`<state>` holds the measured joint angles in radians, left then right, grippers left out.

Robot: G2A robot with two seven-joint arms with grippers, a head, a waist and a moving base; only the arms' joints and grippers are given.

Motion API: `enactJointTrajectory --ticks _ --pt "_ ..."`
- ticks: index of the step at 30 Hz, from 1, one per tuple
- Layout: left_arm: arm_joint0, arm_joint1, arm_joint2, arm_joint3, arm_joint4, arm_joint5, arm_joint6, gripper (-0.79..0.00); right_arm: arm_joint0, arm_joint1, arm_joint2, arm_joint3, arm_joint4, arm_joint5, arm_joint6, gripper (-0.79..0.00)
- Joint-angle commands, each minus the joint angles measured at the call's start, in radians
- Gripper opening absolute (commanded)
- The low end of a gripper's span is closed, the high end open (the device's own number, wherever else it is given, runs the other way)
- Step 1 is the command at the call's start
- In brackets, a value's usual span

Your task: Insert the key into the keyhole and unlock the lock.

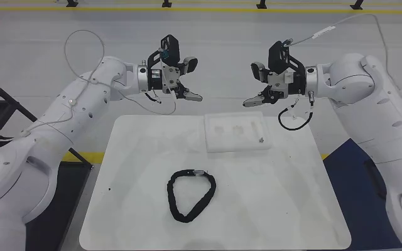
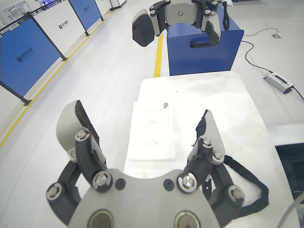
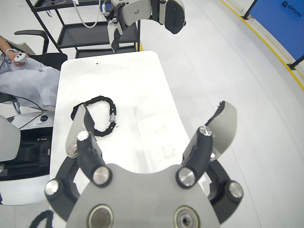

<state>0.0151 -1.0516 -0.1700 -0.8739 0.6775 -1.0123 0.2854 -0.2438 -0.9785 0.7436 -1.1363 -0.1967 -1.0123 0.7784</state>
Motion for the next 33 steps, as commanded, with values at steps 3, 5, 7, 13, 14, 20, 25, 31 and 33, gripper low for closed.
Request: enactJointTrajectory --ticks 3,5,7,13,14,20,25,31,33 --pt "0.000 0.000 0.000 0.000 0.000 0.000 0.000 0.000 0.000 0.000 0.000 0.000 0.000 0.000 0.000 -0.001" --pt "0.000 0.000 0.000 0.000 0.000 0.000 0.000 -0.001 0.000 0.000 0.000 0.000 0.000 0.000 0.000 -0.001" --pt "0.000 0.000 0.000 0.000 0.000 0.000 0.000 0.000 0.000 0.000 0.000 0.000 0.000 0.000 0.000 0.000" --pt "0.000 0.000 0.000 0.000 0.000 0.000 0.000 0.000 -0.012 0.000 0.000 -0.004 -0.008 0.014 -0.013 0.000" --pt "0.000 0.000 0.000 0.000 0.000 0.000 0.000 0.000 -0.023 0.000 -0.002 -0.004 -0.026 0.026 -0.021 0.000" --pt "0.000 0.000 0.000 0.000 0.000 0.000 0.000 0.000 -0.047 -0.008 -0.024 0.041 -0.084 0.127 -0.023 0.000" --pt "0.000 0.000 0.000 0.000 0.000 0.000 0.000 0.000 -0.055 -0.029 -0.067 0.110 -0.076 0.174 0.000 0.000" --pt "0.000 0.000 0.000 0.000 0.000 0.000 0.000 0.000 -0.052 -0.066 -0.125 0.197 -0.072 0.231 0.027 0.000" --pt "0.000 0.000 0.000 0.000 0.000 0.000 0.000 0.000 -0.047 -0.079 -0.140 0.231 -0.063 0.270 0.045 0.000"
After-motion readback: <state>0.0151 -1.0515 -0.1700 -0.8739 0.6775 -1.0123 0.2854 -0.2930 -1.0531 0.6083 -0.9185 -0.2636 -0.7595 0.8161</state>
